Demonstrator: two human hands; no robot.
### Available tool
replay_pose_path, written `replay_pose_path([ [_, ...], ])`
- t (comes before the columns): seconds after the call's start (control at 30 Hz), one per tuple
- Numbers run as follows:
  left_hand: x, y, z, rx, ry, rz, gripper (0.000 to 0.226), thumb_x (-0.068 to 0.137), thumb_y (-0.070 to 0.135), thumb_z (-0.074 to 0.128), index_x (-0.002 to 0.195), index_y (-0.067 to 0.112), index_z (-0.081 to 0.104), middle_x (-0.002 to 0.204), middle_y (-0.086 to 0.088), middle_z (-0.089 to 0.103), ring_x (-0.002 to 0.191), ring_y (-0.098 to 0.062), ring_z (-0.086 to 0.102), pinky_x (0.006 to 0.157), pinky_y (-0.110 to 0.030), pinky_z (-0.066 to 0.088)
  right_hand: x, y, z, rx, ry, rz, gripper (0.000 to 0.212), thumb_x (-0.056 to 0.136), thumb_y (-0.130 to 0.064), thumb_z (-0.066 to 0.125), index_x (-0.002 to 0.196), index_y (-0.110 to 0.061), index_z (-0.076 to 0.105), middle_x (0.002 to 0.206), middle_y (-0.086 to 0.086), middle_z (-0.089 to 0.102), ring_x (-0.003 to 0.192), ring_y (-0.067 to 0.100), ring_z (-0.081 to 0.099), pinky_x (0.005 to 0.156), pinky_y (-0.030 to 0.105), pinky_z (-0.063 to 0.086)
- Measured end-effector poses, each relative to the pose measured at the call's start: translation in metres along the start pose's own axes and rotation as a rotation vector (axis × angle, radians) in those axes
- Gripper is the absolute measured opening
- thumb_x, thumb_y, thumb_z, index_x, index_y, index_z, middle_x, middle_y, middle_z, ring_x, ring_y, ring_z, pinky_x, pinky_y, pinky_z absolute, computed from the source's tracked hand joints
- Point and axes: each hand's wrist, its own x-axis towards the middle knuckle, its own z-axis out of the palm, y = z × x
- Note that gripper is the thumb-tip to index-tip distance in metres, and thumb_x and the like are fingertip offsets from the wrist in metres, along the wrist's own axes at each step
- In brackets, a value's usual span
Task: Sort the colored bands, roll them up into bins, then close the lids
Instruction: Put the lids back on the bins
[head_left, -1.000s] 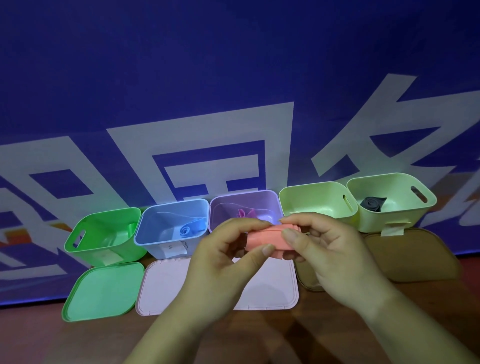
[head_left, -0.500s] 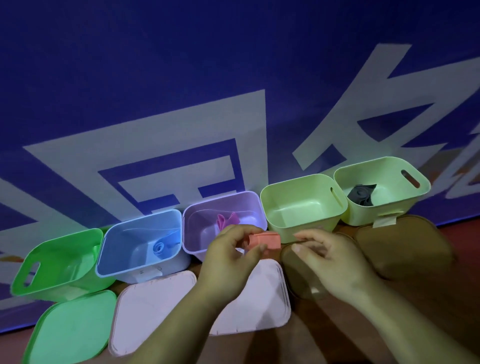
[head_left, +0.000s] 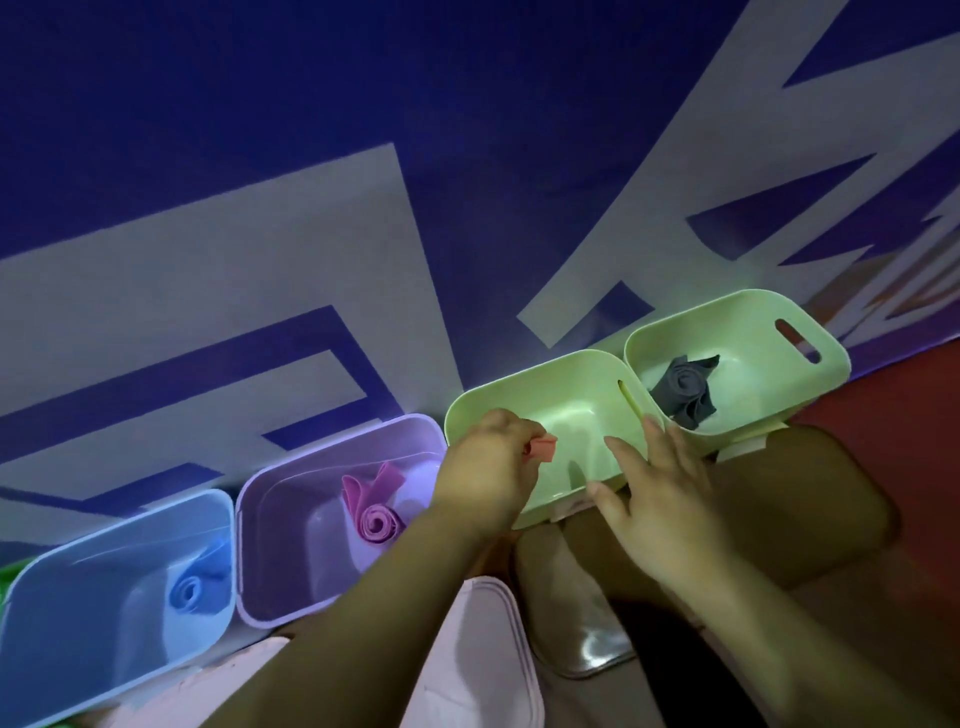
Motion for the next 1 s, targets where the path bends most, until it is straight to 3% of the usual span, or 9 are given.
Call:
replay_pose_path([
  [0.13,0.012,-0.011,0.026,0.145,-0.120,0.001,0.029,0.095,0.042,0.043,0.110,0.029,0.064,0.113,0.002,0.058,0.098,-0.025,0.061,0.081,-0.036,0.052,-0.005,0.006,0.012,0.023,-0.001,-0.031,0.065,0.087,-0.065,0.039,0.141,-0.029,0.047,0.159,0.013,0.029,0.150,0.036,0.012,0.115,0.053,0.026],
  [0.23,0.000,-0.017,0.031,0.217,-0.124,0.017,0.042,0.090,0.047,0.040,0.123,0.031,0.060,0.122,0.002,0.061,0.109,-0.025,0.060,0.088,-0.038,0.051,-0.014,0.008,0.013,0.046,0.052,-0.051,0.062,0.086,-0.058,0.048,0.138,-0.025,0.051,0.158,0.015,0.030,0.150,0.036,0.013,0.115,0.051,0.025],
  [0.43,-0.068,-0.006,0.022,0.132,0.126,0.097,0.040,0.085,0.039,0.057,0.123,0.025,0.061,0.124,-0.006,0.061,0.109,-0.031,0.058,0.090,-0.043,0.050,-0.060,0.019,0.019,0.236,0.170,-0.196,0.044,0.083,-0.039,0.063,0.122,-0.016,0.064,0.147,0.012,0.044,0.137,0.031,0.038,0.111,0.045,0.036],
  [0.57,-0.129,-0.003,0.042,0.101,0.183,0.114,0.043,0.087,0.037,0.062,0.128,0.026,0.061,0.130,-0.004,0.056,0.122,-0.028,0.050,0.098,-0.042,0.042,-0.101,0.043,0.049,0.244,-0.012,-0.297,0.034,0.082,-0.047,0.058,0.111,-0.031,0.065,0.138,-0.001,0.055,0.125,0.023,0.052,0.100,0.035,0.047],
  [0.67,-0.166,-0.011,0.072,0.108,0.067,0.083,0.051,0.083,0.041,0.065,0.131,0.029,0.056,0.134,-0.006,0.053,0.121,-0.031,0.053,0.099,-0.041,0.041,-0.120,0.062,0.075,0.217,-0.168,-0.385,0.029,0.080,-0.047,0.065,0.107,-0.039,0.062,0.136,-0.008,0.057,0.127,0.017,0.051,0.098,0.030,0.047],
  [0.8,-0.192,-0.018,0.104,0.231,-0.294,-0.030,0.065,0.079,0.056,0.054,0.141,0.041,0.043,0.148,-0.008,0.047,0.129,-0.035,0.052,0.101,-0.046,0.045,-0.138,0.073,0.100,0.183,-0.282,-0.302,0.020,0.079,-0.044,0.067,0.098,-0.042,0.062,0.139,-0.011,0.057,0.134,0.020,0.048,0.104,0.031,0.043],
  [0.9,-0.199,-0.018,0.114,0.245,-0.416,-0.038,0.065,0.094,0.054,0.037,0.153,0.046,0.010,0.166,0.003,0.006,0.152,-0.030,0.004,0.120,-0.049,0.006,-0.142,0.072,0.106,0.215,-0.233,-0.259,0.017,0.080,-0.037,0.070,0.096,-0.038,0.064,0.135,-0.010,0.060,0.130,0.020,0.051,0.100,0.032,0.047],
  [1.0,-0.200,-0.017,0.117,0.251,-0.469,-0.023,0.064,0.098,0.051,0.035,0.154,0.041,0.007,0.166,0.008,-0.007,0.152,-0.028,-0.011,0.119,-0.047,-0.010,-0.144,0.069,0.109,0.254,-0.189,-0.236,0.023,0.080,-0.031,0.073,0.101,-0.035,0.066,0.132,-0.009,0.061,0.124,0.019,0.054,0.095,0.031,0.049],
])
